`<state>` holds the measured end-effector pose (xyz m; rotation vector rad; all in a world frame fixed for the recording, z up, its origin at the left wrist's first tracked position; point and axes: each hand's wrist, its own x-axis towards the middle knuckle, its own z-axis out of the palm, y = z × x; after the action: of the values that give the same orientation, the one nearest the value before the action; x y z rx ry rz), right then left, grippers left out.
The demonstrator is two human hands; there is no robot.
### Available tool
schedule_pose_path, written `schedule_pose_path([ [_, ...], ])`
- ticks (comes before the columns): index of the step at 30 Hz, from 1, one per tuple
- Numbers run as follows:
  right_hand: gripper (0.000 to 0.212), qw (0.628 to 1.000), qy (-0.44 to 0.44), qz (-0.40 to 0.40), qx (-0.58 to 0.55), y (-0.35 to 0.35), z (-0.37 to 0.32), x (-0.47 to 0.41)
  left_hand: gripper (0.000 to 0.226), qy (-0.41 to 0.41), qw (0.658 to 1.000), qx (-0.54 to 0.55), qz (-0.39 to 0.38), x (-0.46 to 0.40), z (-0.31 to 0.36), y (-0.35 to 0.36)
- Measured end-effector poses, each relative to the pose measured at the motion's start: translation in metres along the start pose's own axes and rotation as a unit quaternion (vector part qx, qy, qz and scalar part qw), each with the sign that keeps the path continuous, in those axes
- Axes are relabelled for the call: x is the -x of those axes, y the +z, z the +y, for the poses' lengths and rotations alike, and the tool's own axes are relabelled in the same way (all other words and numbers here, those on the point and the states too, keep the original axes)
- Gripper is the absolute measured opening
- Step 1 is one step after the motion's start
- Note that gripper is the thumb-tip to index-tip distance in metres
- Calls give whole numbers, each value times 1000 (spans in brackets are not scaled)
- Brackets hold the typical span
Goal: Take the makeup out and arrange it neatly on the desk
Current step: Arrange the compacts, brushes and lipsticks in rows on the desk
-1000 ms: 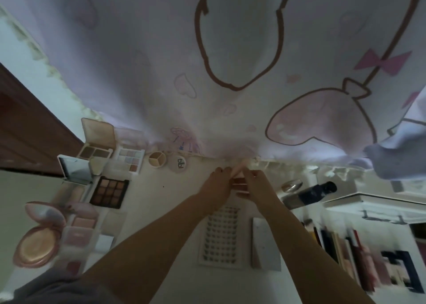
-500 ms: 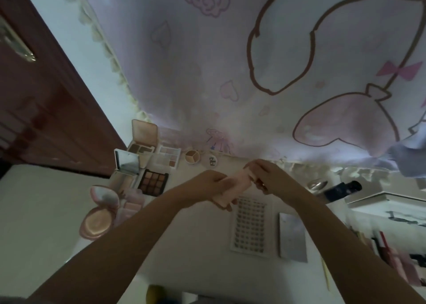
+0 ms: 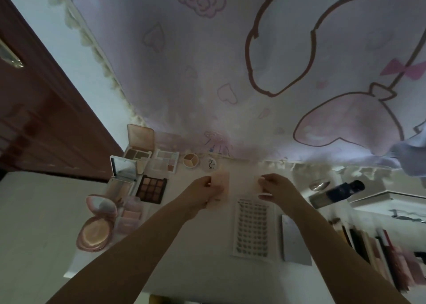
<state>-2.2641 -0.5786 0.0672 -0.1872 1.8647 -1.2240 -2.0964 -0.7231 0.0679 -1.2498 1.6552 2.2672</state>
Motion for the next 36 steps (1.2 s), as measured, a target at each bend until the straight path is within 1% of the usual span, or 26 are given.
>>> schedule_pose_path([
  [1,21,1000,13,7,-14,2,3,-6,12,-7,999,1,34,-7,1,5],
  [2,21,999,22,13,-28,4,5,-11,11,-22,998,28,55,-15,3,10],
  [4,16,998,31,21,-41,6,3,-21,12,-59,988,127,60,-28,7,22],
  [6,13,999,31,34,-6,5,0,-33,14,-79,972,206,78,-42,11,37],
  [8,13,998,30,51,31,1,-3,-44,7,-86,965,219,118,-57,15,50],
  [9,14,997,30,56,45,-1,-3,-50,7,-84,969,187,138,-64,16,54],
  [11,17,995,20,53,84,-4,-3,-61,20,-64,981,56,172,-78,15,56],
  [13,19,988,-6,45,146,-3,-4,-70,29,-41,977,-62,202,-86,16,53],
  [15,21,976,-34,41,212,3,-7,-77,32,-26,970,-111,215,-91,14,50],
  [16,23,970,-43,44,234,7,-7,-80,30,-20,967,-130,217,-93,14,49],
  [18,25,960,-58,58,269,11,-6,-82,20,-12,962,-167,215,-92,16,52],
  [20,25,950,-68,76,296,12,-7,-78,22,-2,954,-211,213,-88,18,55],
  [23,21,954,-64,83,281,6,-4,-68,23,31,941,-274,198,-74,14,55],
  [24,25,957,-58,78,272,2,-2,-61,25,39,937,-289,191,-66,10,54],
  [26,33,957,-37,59,283,-11,5,-43,39,48,936,-306,168,-46,-7,55],
  [28,38,953,-3,30,301,-22,13,-19,46,51,933,-335,124,-25,-29,58],
  [30,42,959,32,3,282,-27,24,7,49,24,928,-365,69,-9,-47,65],
  [32,45,966,61,-8,249,-23,34,28,54,0,925,-377,40,-2,-56,73],
  [34,48,974,70,11,217,-14,42,39,57,-12,925,-379,33,0,-56,82],
  [36,50,985,77,53,142,-7,48,41,63,-20,922,-384,39,2,-55,89],
])
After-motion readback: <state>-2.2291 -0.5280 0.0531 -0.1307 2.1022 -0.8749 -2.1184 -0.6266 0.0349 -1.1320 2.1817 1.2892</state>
